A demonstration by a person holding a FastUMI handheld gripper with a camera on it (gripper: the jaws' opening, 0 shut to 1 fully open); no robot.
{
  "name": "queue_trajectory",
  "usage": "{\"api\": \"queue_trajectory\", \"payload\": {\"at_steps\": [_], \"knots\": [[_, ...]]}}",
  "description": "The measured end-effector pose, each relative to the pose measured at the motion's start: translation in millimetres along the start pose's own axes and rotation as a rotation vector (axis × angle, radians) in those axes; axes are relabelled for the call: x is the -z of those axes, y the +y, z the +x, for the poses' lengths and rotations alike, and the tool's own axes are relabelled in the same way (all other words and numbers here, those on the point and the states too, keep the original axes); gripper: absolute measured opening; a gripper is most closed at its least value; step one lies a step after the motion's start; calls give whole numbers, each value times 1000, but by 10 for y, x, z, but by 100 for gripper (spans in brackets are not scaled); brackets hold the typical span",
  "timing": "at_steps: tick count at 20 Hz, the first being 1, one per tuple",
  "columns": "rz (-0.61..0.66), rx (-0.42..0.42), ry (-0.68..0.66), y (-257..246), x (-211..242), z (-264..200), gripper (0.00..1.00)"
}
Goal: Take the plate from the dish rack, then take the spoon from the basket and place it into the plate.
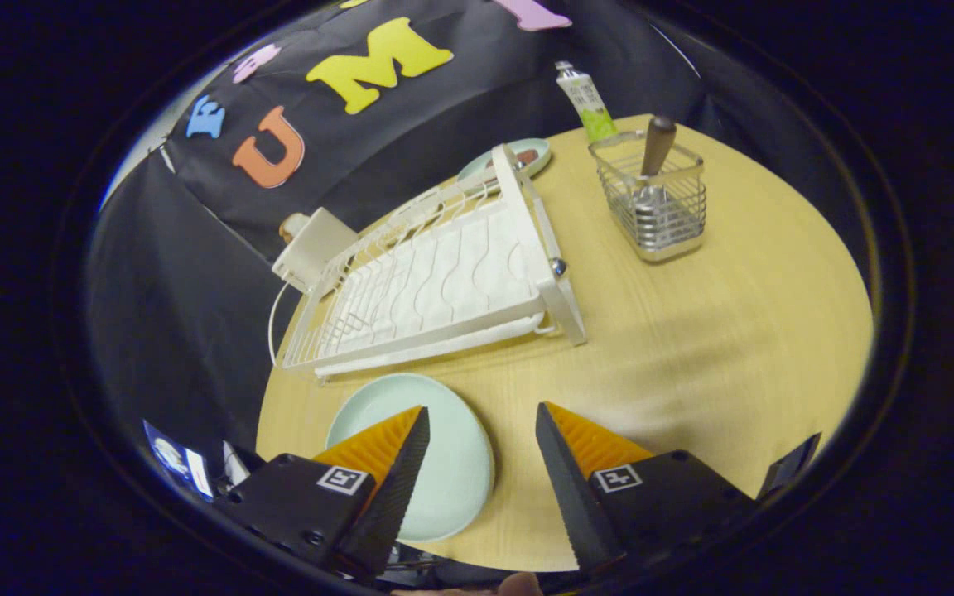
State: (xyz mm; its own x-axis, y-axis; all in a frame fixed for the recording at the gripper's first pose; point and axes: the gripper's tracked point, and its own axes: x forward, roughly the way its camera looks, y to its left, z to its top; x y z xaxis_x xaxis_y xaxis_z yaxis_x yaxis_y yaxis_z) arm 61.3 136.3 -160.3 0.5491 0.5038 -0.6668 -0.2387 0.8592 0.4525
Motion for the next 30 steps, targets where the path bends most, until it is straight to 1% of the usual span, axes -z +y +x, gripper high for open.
{"api": "queue_trajectory", "payload": {"at_steps": [2,4,7,9,10,15,17,22,24,27,29,30], "knots": [[-83,54,-149,-137,-146,-191,91],[-167,150,-313,-354,-337,-400,99],[-225,276,-528,-605,-588,-664,99],[-248,317,-615,-716,-687,-807,100],[-255,330,-643,-760,-746,-808,100],[-271,339,-737,-945,-1035,-649,100],[-275,338,-743,-1020,-1175,-510,100],[-331,380,-755,-1108,-1529,-263,100],[-330,375,-742,-1112,-1591,-164,99],[-308,369,-722,-1150,-1661,-34,89],[-294,361,-703,-1172,-1662,31,78],[-287,353,-694,-1180,-1667,41,71]]}}
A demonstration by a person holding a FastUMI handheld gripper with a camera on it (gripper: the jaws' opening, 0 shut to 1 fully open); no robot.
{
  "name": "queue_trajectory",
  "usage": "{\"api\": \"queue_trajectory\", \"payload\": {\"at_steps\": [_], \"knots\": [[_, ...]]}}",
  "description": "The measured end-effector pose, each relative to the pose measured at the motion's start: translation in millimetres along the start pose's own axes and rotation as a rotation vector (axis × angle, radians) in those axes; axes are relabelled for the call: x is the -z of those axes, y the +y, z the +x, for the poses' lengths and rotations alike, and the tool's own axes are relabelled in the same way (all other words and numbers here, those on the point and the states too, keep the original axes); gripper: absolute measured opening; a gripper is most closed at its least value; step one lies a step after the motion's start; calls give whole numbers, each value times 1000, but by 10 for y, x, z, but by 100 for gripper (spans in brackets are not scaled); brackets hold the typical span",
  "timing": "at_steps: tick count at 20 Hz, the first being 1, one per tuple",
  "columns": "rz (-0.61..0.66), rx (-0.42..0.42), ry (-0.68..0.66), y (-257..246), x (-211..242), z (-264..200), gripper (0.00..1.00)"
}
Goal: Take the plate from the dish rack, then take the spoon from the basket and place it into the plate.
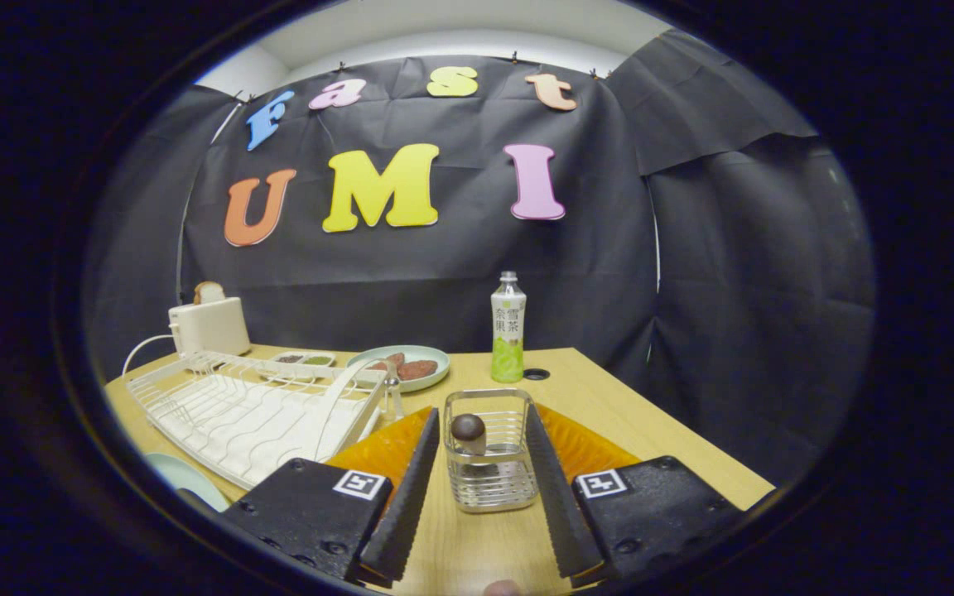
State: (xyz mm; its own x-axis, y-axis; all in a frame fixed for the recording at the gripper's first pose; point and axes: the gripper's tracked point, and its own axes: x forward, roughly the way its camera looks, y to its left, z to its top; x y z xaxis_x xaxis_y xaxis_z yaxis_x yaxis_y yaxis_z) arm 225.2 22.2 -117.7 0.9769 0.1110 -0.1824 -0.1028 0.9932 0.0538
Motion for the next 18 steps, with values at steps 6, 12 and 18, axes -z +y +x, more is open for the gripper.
{"api": "queue_trajectory", "payload": {"at_steps": [6,12,18], "knots": [[1,-6,2,-52,-86,-2,29],[4,-13,17,-89,-249,16,11],[-63,-43,-49,-18,-718,-282,8]]}}
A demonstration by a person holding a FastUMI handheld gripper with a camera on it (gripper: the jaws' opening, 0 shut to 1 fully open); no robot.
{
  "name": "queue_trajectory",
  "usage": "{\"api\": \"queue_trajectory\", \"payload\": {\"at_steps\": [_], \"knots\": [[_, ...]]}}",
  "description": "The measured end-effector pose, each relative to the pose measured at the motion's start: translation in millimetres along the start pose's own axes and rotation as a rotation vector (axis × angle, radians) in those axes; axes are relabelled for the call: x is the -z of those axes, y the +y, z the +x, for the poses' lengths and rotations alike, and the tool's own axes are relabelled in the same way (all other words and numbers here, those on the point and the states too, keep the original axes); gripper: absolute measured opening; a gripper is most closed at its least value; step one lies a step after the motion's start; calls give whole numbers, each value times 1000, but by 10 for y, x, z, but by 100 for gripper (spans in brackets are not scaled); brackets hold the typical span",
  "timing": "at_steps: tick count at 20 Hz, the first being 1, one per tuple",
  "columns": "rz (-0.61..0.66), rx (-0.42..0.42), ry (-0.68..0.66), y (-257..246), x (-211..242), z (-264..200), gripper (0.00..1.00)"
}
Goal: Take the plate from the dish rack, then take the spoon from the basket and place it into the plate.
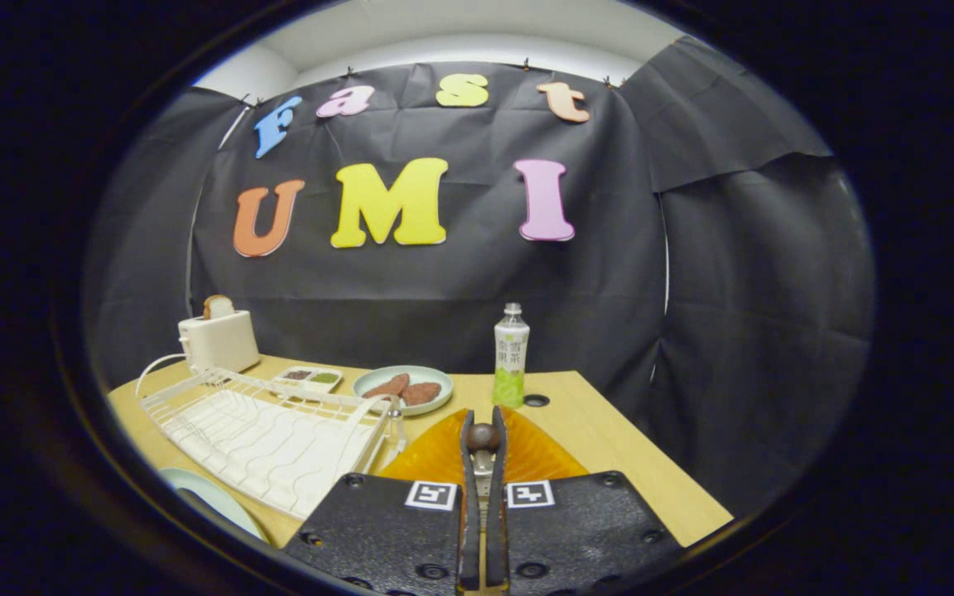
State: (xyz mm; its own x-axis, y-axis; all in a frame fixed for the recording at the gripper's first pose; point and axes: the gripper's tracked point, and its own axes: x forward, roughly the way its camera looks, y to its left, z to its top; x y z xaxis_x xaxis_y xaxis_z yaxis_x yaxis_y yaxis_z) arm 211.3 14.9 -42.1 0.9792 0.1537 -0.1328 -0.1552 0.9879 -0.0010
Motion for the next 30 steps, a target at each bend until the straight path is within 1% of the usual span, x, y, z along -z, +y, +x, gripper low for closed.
{"api": "queue_trajectory", "payload": {"at_steps": [2,4,8,11,14,16,19,21,23,26,30], "knots": [[-22,-28,-33,69,-198,-180,8],[-36,-89,-66,240,-394,-409,8],[-72,-279,-124,762,-671,-907,8],[-84,-441,-156,1187,-764,-1235,8],[-104,-625,-127,1627,-652,-1507,8],[-142,-756,-77,1899,-453,-1652,8],[-197,-885,14,2128,-53,-1743,8],[-205,-944,87,2223,203,-1749,8],[-214,-983,152,2278,418,-1703,8],[-224,-1001,231,2300,678,-1576,9],[-215,-1037,277,2317,875,-1496,9]]}}
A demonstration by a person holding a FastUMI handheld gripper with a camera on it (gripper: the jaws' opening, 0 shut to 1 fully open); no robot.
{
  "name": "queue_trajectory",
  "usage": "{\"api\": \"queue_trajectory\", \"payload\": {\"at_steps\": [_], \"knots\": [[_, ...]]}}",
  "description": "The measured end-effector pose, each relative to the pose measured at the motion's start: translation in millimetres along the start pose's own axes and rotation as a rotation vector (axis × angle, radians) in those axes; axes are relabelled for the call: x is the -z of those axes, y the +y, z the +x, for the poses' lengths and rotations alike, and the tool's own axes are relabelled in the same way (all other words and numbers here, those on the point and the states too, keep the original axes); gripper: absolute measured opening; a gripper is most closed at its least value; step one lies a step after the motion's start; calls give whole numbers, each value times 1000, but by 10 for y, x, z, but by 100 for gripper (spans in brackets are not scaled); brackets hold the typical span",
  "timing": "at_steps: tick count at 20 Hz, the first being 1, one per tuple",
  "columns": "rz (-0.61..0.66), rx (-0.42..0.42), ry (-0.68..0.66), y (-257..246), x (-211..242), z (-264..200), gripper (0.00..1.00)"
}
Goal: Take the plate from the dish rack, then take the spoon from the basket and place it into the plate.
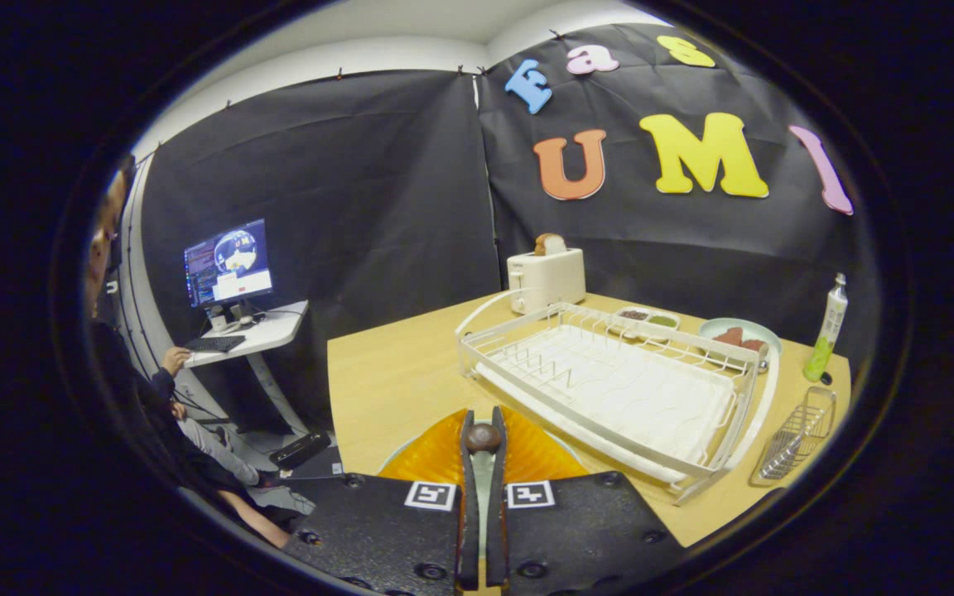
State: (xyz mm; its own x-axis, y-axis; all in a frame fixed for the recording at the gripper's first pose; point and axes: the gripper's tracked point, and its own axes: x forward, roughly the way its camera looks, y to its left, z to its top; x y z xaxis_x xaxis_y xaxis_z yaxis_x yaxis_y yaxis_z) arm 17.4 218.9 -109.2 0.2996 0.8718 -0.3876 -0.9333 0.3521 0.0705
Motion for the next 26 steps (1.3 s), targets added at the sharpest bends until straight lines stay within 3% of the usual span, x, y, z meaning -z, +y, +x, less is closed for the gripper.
{"api": "queue_trajectory", "payload": {"at_steps": [4,7,8,13,15,23,26], "knots": [[37,-46,10,-41,64,27,12],[62,-3,-31,-194,-27,-3,21],[68,16,-44,-237,-78,-20,42],[74,140,-101,-414,-181,-114,89],[63,230,-127,-533,-237,-151,99],[48,729,-265,-902,-613,-760,100],[80,854,-307,-852,-723,-1044,100]]}}
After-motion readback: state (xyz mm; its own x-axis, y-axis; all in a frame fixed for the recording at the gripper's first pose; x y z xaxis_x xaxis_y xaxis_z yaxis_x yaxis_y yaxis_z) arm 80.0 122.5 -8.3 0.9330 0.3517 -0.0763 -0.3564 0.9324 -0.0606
